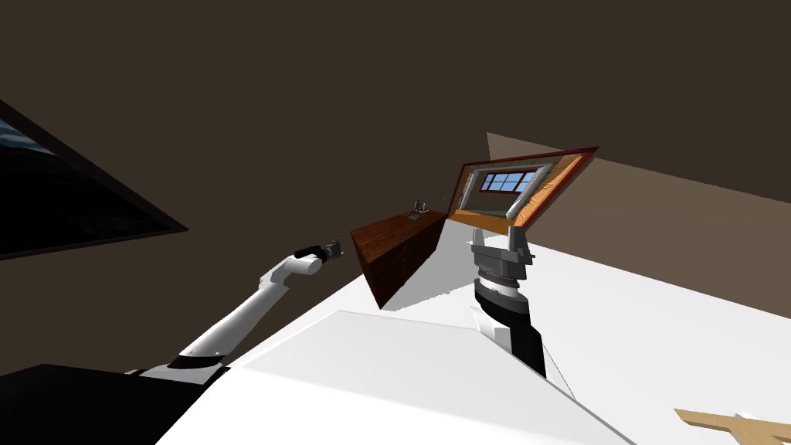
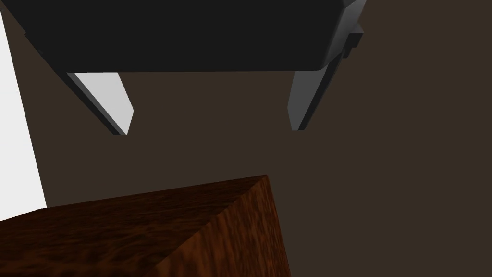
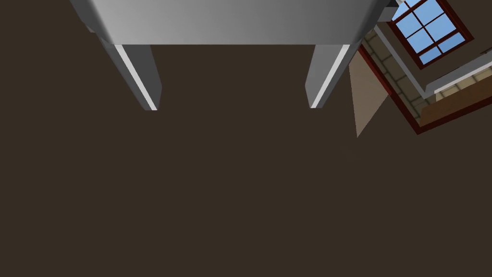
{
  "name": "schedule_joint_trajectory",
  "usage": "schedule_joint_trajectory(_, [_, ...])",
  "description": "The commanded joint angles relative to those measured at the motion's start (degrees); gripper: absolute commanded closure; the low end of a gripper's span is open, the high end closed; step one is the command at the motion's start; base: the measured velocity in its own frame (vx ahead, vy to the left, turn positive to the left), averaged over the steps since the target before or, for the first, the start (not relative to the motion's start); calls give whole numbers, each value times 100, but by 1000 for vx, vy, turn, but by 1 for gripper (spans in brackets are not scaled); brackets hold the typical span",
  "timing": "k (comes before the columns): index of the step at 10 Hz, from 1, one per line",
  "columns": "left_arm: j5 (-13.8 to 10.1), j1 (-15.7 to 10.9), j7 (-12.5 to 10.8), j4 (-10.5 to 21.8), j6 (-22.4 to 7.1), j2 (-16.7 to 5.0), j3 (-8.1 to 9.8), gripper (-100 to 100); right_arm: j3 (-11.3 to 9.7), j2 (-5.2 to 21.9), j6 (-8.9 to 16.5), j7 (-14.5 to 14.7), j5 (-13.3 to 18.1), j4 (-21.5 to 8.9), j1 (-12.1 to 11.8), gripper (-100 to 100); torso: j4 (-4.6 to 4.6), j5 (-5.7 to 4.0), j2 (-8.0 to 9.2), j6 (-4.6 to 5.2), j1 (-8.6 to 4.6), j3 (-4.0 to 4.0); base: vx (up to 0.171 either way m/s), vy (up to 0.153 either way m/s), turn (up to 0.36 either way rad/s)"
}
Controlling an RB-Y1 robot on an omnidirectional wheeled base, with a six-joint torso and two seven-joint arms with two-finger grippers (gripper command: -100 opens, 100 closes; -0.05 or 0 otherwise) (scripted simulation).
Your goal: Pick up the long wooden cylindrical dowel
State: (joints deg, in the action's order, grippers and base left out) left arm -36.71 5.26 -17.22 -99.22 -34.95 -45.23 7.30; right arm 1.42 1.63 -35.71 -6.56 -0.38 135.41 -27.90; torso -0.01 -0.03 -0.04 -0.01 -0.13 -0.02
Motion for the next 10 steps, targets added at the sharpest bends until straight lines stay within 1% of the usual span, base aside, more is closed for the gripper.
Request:
schedule_joint_trajectory(1, [-268, -115, -130, 286, -286, -263, 39, -100, 0, 0, 0, 0, 0, 0, 0, 0, 0, 0, 0, 0, 0, 0, 9, -49, -116])
schedule_joint_trajectory(3, [-268, -115, -130, 329, -532, -263, 39, -100, 0, 0, 0, 0, 0, 0, 0, 0, 0, -1, -1, 0, -3, -1, 12, -27, -27])
schedule_joint_trajectory(4, [-483, -222, -256, 595, -727, -481, 75, -100, 0, 0, 0, 0, 0, 0, 0, 0, 0, 1, 1, -1, 4, 0, 18, -30, -147])
schedule_joint_trajectory(5, [-483, -222, -256, 601, -916, -481, 75, -100, 0, 0, 0, 0, 0, 0, 0, 0, 0, 1, -3, 4, 0, -2, 17, -31, -80])
schedule_joint_trajectory(6, [-695, -319, -382, 796, -1092, -690, 107, -100, 0, 0, 0, 0, 0, 0, 0, 0, -1, 0, -2, -1, 1, -1, 28, -50, -139])
schedule_joint_trajectory(7, [-696, -319, -382, 876, -1265, -690, 107, -100, 0, 0, 0, 0, 0, 0, 0, 0, -1, -2, -6, 3, -5, -3, 28, -42, -82])
schedule_joint_trajectory(8, [-906, -407, -508, 1029, -1441, -890, 134, -100, 0, 0, 0, 0, 0, 0, 0, 0, -2, 0, -6, 0, -4, -4, 37, -58, -155])
schedule_joint_trajectory(9, [-906, -407, -508, 1153, -1612, -890, 134, -100, 0, 0, 0, 0, 0, 0, 0, 0, -2, -2, -10, 4, -10, -6, 40, -41, -87])
schedule_joint_trajectory(10, [-906, -407, -508, 1153, -1651, -890, 134, -100, 0, 0, 0, 0, 0, 0, 0, 0, -3, -1, -11, -1, -4, -6, 20, -14, 17])
